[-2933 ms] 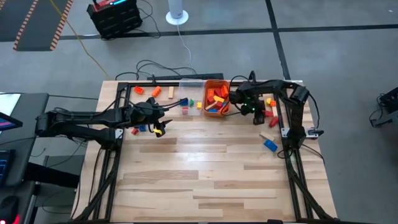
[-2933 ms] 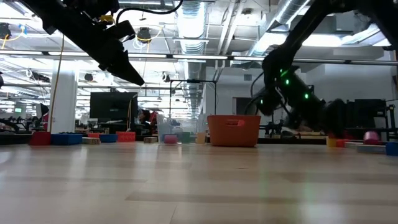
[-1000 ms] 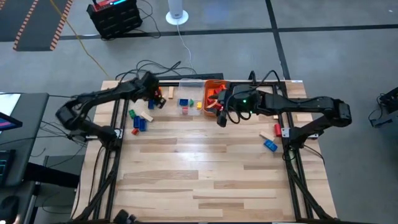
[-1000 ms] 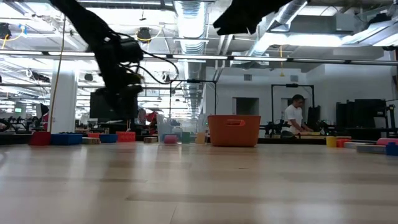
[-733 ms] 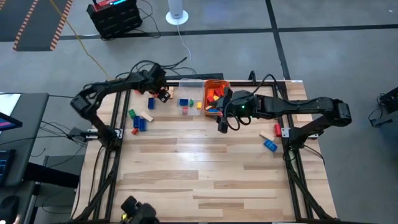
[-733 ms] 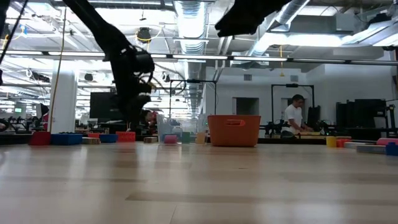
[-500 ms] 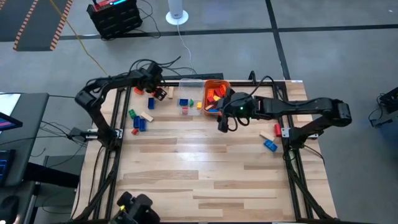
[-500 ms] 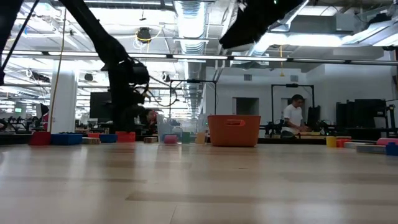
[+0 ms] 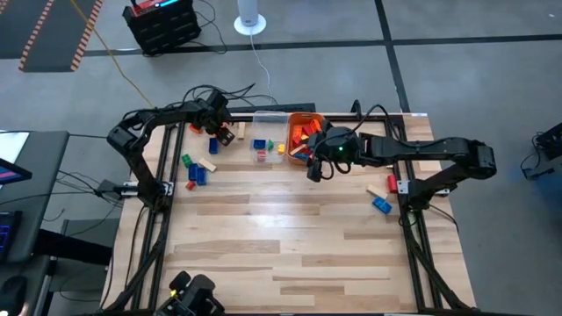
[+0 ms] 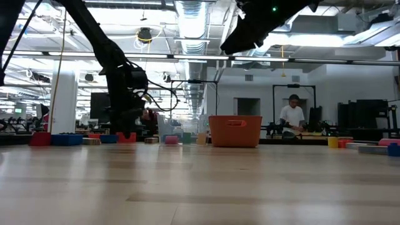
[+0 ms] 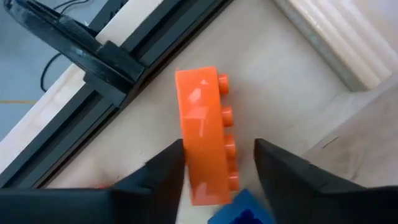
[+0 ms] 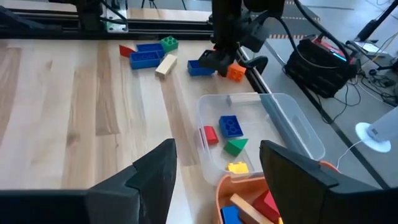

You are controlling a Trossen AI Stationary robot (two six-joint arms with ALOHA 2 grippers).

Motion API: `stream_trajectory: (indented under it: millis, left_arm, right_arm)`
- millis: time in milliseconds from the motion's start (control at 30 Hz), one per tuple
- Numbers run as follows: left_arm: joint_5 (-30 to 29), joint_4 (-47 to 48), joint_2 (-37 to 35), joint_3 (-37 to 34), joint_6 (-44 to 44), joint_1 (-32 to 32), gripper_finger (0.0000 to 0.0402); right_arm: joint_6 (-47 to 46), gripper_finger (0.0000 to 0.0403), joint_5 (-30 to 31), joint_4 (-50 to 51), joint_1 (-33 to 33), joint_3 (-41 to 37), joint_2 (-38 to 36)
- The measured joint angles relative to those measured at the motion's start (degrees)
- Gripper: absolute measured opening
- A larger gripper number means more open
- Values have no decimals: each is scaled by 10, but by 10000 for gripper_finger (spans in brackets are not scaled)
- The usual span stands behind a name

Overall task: Sort blocks by size
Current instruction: Put the orange rectangle game piece into the orange bin

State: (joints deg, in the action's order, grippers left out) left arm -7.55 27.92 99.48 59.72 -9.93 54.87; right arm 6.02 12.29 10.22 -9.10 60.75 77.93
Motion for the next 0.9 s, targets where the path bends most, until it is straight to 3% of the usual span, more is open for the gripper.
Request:
stream_trajectory:
  millis: [200, 400, 600, 700, 900]
  left_arm:
    - [1, 1, 0, 0, -5, -1, 84]
    - [8, 58, -15, 1, -10, -23, 84]
    - [7, 114, -78, 19, 4, -89, 84]
    - [-12, 115, -101, 35, 20, -141, 84]
    - [-95, 87, -109, 98, 29, -249, 84]
  right_arm:
    - [0, 260, 0, 5, 0, 0, 0]
    - [-16, 260, 7, 67, 0, 0, -5]
    - [-60, 260, 113, 139, 0, 0, -23]
    - [-76, 260, 151, 146, -3, 0, -26]
    - [-91, 260, 164, 150, -8, 0, -27]
